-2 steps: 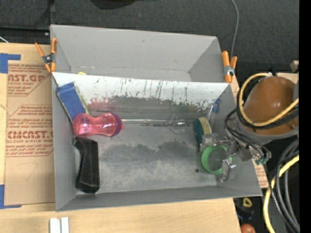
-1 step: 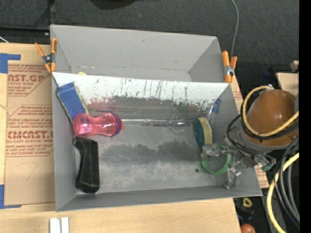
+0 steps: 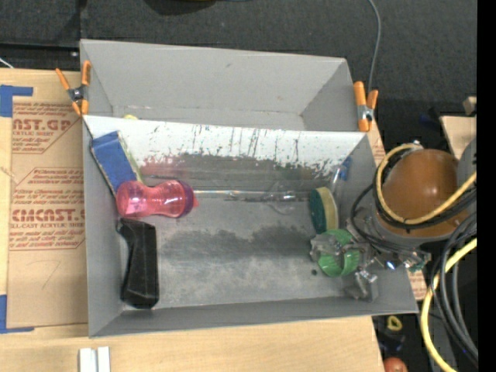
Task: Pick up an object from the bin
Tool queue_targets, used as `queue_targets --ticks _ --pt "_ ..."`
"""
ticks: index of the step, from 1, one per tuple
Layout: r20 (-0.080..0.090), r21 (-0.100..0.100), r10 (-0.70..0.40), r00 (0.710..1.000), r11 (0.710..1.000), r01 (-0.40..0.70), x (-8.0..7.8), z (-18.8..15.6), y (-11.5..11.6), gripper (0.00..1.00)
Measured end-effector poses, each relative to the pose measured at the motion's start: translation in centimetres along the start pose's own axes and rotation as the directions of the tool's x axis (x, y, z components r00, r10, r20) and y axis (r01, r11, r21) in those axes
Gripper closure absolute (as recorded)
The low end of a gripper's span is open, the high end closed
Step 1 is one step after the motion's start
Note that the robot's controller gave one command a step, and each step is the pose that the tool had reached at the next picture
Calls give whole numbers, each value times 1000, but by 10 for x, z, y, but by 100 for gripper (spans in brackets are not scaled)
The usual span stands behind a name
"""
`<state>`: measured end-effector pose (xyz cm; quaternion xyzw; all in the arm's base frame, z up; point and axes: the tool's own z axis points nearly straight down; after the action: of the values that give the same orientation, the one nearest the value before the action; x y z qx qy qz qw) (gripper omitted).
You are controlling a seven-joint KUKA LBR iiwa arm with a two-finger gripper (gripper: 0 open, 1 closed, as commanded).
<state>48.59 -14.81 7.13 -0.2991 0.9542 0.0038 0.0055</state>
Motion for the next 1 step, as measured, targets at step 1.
queue_targets --ticks 1 --pt "0 7 -3 1000 1000 3 4 1 0 100"
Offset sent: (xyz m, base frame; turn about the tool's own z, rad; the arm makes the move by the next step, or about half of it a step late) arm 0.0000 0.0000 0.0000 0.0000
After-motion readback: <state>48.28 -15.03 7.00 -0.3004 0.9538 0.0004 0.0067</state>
